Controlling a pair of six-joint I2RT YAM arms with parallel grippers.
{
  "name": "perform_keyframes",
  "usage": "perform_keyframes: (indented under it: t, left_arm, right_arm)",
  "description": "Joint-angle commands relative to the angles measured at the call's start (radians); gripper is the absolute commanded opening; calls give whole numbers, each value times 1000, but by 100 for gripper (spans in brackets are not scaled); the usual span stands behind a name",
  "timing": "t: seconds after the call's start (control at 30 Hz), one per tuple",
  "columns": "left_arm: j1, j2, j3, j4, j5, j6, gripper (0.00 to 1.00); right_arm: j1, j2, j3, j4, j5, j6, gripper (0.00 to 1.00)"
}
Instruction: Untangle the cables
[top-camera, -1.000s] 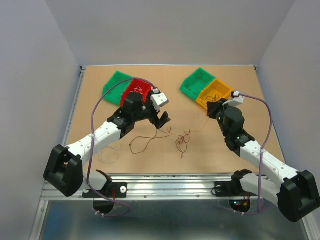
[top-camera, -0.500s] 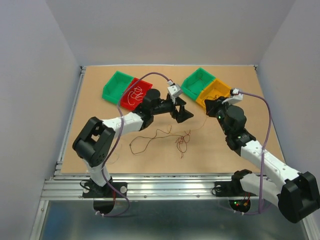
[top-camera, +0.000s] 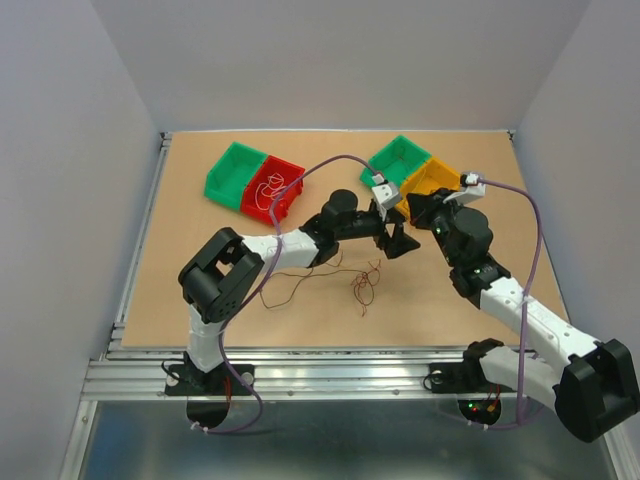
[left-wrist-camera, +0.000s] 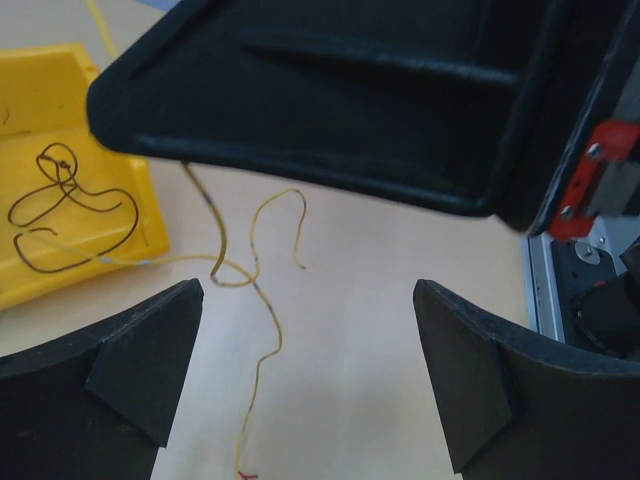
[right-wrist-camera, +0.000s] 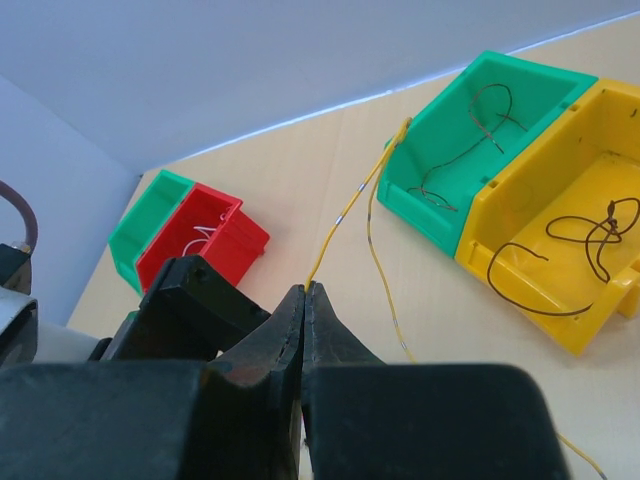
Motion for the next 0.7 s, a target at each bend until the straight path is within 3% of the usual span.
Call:
perform_keyframes:
  t: [0.0,0.17,0.2,0.4,0.47,0.5,0.53,0.57,0.67]
  left_arm:
    - [-5,16,52,35,-30,14,99]
    - [-18,78,75,42,-61,31,92]
    - [-18,87,81,40,-63,29,85]
    - [-19,102,100,48,-106,23,67]
    - [-19,92,94,57,-115,23,53]
    - [-19,81,92,64,-122,25,37]
    - [-19,75,85,65,-129,25,12]
    - [-19,69,81,58,-161,22,0]
    - [-15,47,52,72,-181,46,0]
  right_arm:
    - [11,4,71,68,-20,12,1]
    - [17,6,66,81,-28,25,0]
    - [17,4,65,84,-33,27,1]
    - [24,6,49,113,-45,44,1]
    - [26,9,46,111,-43,48,1]
    - [26,8,43,113,-40,50,1]
    - [27,7,39,114,-36,51,0]
    - [27,4,30,117,-31,55,1]
    - [27,-3,19,119,-16,55,0]
